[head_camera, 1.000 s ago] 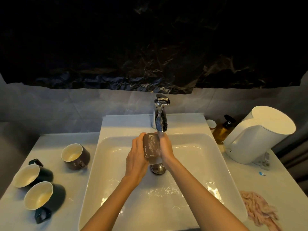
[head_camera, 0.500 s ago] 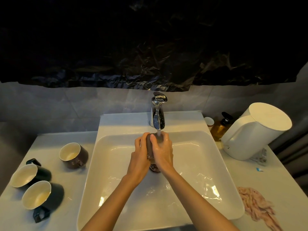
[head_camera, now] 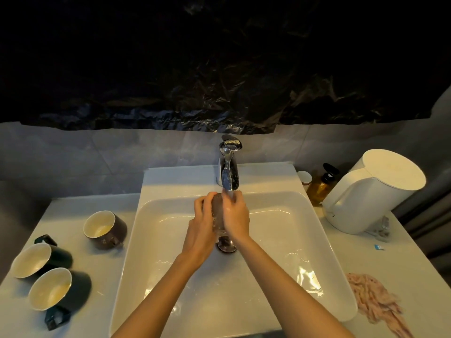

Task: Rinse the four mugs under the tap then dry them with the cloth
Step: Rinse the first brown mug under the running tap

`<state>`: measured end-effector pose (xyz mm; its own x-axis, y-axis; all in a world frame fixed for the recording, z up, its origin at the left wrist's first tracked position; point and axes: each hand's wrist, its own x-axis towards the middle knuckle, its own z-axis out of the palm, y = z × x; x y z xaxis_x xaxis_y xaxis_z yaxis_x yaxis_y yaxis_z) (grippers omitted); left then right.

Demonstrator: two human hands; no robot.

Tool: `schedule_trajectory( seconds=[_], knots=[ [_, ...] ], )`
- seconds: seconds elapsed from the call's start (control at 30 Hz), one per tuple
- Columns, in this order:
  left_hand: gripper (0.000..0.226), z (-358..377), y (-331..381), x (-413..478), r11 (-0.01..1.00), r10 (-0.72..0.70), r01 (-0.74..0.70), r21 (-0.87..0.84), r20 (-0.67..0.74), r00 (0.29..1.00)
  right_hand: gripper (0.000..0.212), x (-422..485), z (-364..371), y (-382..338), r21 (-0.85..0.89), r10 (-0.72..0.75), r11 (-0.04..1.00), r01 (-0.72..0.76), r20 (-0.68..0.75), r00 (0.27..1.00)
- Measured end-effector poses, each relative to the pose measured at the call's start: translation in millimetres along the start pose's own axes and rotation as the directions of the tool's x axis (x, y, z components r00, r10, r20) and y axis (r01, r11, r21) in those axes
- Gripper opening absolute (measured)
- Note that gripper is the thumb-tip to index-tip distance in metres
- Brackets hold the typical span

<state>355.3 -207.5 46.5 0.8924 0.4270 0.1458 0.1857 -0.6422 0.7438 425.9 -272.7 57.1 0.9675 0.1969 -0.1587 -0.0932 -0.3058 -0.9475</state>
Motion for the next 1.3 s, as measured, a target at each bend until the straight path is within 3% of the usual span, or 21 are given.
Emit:
schedule_trajectory(
  seconds=[0.07,0.13,0.23,0.33,0.47,0.53,0.6,0.67,0.73,0.9,1.0,1.07,1.13,1.17,1.2,1.3],
  knots=[
    [0.07,0,-2,-3,1.0,-0.013,0.013,-0.018,-0.021,1.0,0.031,16,-4,-7,0.092,0.221,0.969,-0.227,0.076,0.972],
    [0.064,2,-2,-5,0.986,-0.087,0.079,-0.146,-0.05,0.995,0.032,18,-5,-4,0.187,0.262,0.939,-0.29,0.157,0.952],
    [0.061,3,-4,0,0.944,-0.168,0.133,-0.301,-0.092,0.982,0.027,1,-2,4,0.321,0.134,0.926,-0.199,0.215,0.968],
    [0.054,-2,-10,4,0.98,-0.128,0.11,-0.166,-0.103,0.986,0.031,-5,2,10,0.314,0.083,0.942,-0.122,0.133,0.988],
    [0.059,-4,1,-1,1.0,-0.023,0.021,-0.015,-0.131,0.991,0.038,-15,7,7,0.074,-0.086,0.994,0.086,-0.01,0.996],
    [0.057,-3,5,-2,1.0,-0.007,0.009,0.01,-0.129,0.992,0.036,-19,7,0,-0.043,-0.121,0.992,0.119,-0.049,0.991],
    [0.059,-5,4,-3,1.0,-0.002,0.004,0.023,-0.092,0.996,0.03,-12,8,-6,-0.038,-0.018,0.999,0.016,-0.067,0.998],
    [0.064,-5,1,-5,0.999,-0.029,0.03,0.015,-0.068,0.997,0.027,0,5,-14,0.112,0.231,0.967,-0.227,-0.026,0.973],
    [0.065,-4,1,-8,0.999,-0.055,0.055,0.0,-0.086,0.995,0.028,8,2,-15,0.213,0.33,0.92,-0.329,0.036,0.943],
    [0.057,-8,-1,-1,0.99,-0.11,0.1,-0.102,-0.103,0.989,0.036,-17,18,2,0.105,0.02,0.994,-0.017,-0.026,0.999],
    [0.063,-7,-3,0,0.993,-0.083,0.078,-0.085,-0.054,0.995,0.04,-14,14,4,-0.033,-0.042,0.999,0.04,-0.056,0.998],
    [0.064,-7,-3,-1,0.997,-0.056,0.053,-0.059,-0.05,0.997,0.038,2,9,5,-0.005,0.075,0.997,-0.075,-0.011,0.997],
    [0.059,-6,-2,-2,0.995,-0.051,0.044,-0.088,-0.071,0.996,0.051,11,3,-1,0.2,0.303,0.93,-0.307,0.048,0.952],
    [0.054,-7,-1,-2,0.988,-0.078,0.065,-0.139,-0.094,0.993,0.055,11,2,-1,0.225,0.346,0.909,-0.35,0.059,0.936],
    [0.05,-7,-2,0,0.976,-0.118,0.094,-0.196,-0.113,0.987,0.053,6,3,-1,0.189,0.314,0.929,-0.319,0.057,0.948],
    [0.049,-6,-6,6,0.974,-0.146,0.113,-0.195,-0.165,0.975,0.034,-22,7,5,0.031,-0.049,0.998,0.046,0.139,0.989]
  ],
)
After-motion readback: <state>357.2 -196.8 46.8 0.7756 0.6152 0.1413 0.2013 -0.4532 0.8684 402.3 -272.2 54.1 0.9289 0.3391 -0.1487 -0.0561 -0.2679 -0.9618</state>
